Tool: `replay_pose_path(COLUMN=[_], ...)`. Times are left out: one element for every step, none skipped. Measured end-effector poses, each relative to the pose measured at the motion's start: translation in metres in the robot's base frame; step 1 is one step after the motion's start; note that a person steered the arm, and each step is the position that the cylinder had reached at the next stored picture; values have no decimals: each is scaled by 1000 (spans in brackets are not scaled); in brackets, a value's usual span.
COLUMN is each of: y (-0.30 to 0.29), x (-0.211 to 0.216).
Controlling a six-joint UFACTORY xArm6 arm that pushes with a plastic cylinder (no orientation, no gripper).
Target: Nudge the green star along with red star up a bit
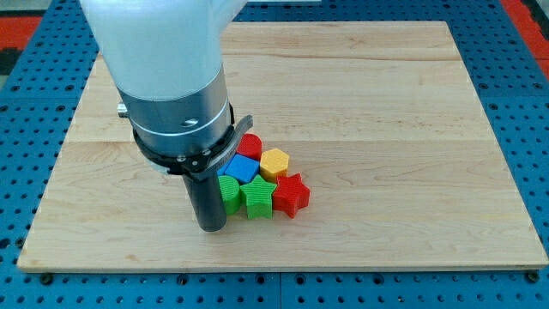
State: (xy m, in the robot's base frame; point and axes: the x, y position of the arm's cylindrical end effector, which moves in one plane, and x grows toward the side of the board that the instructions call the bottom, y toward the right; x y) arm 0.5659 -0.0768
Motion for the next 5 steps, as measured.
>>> replay_pose_path(y=[0, 34, 38, 36, 39], x=[3, 14, 7, 4, 0])
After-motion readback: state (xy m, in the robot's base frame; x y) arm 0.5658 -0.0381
